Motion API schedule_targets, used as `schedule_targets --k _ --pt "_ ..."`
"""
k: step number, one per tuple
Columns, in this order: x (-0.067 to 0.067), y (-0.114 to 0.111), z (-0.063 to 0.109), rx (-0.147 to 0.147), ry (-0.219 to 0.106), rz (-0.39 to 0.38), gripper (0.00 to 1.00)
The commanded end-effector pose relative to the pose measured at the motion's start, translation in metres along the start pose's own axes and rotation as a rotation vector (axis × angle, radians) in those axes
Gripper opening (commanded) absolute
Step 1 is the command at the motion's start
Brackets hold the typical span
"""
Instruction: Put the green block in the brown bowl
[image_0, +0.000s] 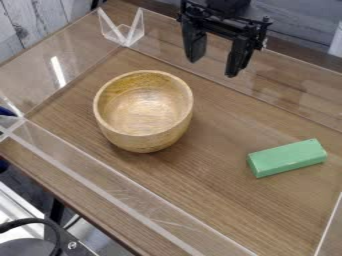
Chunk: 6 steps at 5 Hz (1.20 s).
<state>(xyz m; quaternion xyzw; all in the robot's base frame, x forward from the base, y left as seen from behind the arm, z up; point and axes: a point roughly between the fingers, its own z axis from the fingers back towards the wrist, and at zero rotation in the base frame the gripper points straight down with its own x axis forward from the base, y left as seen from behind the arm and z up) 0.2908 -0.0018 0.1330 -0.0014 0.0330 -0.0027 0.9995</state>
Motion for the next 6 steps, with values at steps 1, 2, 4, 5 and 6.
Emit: schedule_targets --k 1,2,4,5,6 --pt "0.0 -0.017 -0.007 0.0 0.015 -0.084 1.0" --pt "-0.001 -0.043 -0.015 0.0 0.02 -0.237 1.0" --pt "0.0 -0.096 -0.043 -0.003 0.021 -0.468 1.0" --pt "0.003 -0.106 -0.056 -0.01 0.027 -0.561 1.0" --pt "0.008 -0.114 -0.069 -0.014 0.036 -0.605 1.0"
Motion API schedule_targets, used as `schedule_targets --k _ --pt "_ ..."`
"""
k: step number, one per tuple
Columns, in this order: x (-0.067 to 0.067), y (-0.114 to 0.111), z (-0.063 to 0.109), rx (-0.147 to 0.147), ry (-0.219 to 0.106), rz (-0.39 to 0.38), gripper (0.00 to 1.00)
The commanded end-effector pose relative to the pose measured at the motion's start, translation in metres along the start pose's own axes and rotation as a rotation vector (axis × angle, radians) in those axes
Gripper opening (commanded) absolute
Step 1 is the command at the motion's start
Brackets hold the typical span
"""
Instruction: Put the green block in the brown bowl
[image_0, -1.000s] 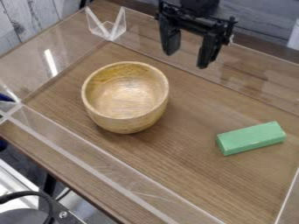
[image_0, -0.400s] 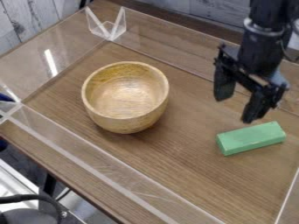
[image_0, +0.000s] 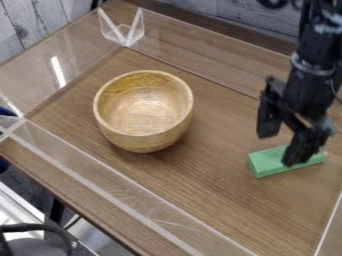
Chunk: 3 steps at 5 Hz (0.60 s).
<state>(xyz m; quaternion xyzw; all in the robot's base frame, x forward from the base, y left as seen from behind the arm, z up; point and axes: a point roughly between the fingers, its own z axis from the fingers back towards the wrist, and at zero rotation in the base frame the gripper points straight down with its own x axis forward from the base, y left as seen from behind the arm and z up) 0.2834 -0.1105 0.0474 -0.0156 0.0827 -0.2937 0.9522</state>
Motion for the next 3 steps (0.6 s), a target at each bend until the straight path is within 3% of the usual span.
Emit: schedule_targets --k 1,3 --pt "0.018 0.0 0.007 0.012 -0.056 -0.033 1.0" --pt "0.03 0.005 -0.003 0.007 -0.05 -0.042 1.0"
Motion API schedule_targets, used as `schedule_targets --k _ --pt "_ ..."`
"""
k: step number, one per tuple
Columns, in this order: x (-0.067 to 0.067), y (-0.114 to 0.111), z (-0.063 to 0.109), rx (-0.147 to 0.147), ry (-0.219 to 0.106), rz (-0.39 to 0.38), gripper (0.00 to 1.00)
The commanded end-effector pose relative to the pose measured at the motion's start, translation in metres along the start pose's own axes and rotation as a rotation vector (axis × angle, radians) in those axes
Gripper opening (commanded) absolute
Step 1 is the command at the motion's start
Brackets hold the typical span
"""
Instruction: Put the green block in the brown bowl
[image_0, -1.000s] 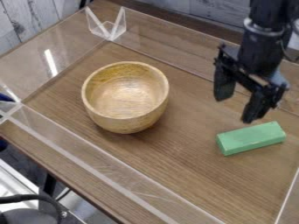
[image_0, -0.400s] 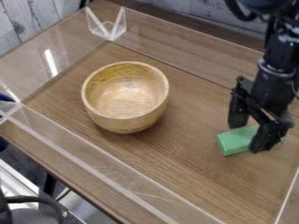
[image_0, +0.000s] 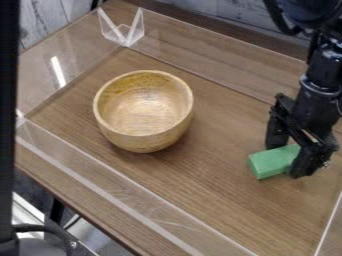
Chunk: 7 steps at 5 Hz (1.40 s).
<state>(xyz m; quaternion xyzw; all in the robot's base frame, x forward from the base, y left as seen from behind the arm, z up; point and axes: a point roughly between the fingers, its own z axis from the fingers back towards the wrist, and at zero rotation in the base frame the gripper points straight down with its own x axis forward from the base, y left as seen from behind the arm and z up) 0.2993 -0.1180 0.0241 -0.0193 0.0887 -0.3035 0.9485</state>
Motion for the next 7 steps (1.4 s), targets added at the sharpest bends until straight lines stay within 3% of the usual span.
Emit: schedule_targets --k 1,7 --pt "0.0145 0.0027 0.0132 0.015 -0.056 -0.021 1.0" --pt "0.0201 0.0092 0.0046 -0.01 -0.021 -0.019 1.0"
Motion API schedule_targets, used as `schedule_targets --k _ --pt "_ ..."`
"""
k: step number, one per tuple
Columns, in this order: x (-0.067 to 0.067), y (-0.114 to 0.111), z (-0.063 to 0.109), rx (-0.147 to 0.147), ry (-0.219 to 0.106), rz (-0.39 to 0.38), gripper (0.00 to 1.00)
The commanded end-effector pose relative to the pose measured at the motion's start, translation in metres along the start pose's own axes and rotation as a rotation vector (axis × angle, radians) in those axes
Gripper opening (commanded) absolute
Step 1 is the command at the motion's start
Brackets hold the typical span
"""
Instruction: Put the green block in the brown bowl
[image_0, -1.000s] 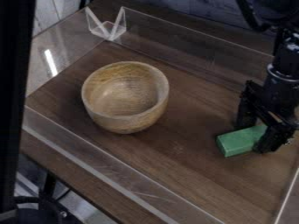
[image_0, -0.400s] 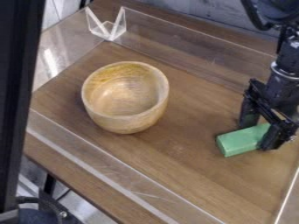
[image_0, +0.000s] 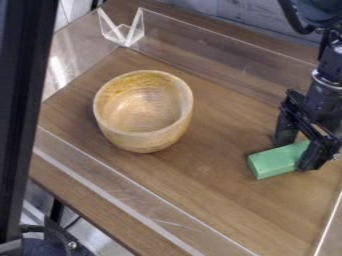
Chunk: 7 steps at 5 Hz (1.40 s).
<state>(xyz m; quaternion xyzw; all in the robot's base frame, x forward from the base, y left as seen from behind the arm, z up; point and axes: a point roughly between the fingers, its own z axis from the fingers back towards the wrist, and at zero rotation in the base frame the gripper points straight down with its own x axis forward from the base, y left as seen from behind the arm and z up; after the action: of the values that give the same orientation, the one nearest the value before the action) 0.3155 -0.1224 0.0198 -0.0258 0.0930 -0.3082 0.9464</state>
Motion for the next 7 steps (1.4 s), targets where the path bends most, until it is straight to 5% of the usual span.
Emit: schedule_targets --k 1,4,5,7 --pt "0.0037 0.0042 0.0053 0.0 -0.018 -0.007 1.0" --pt "0.0022 0.0083 0.0041 -0.014 0.006 -0.005 1.0" --pt "0.0017 0.0093 0.0034 -0.02 0.01 -0.004 0.0" --pt "-0.0012 0.0105 0.004 -0.027 0.007 -0.008 0.0"
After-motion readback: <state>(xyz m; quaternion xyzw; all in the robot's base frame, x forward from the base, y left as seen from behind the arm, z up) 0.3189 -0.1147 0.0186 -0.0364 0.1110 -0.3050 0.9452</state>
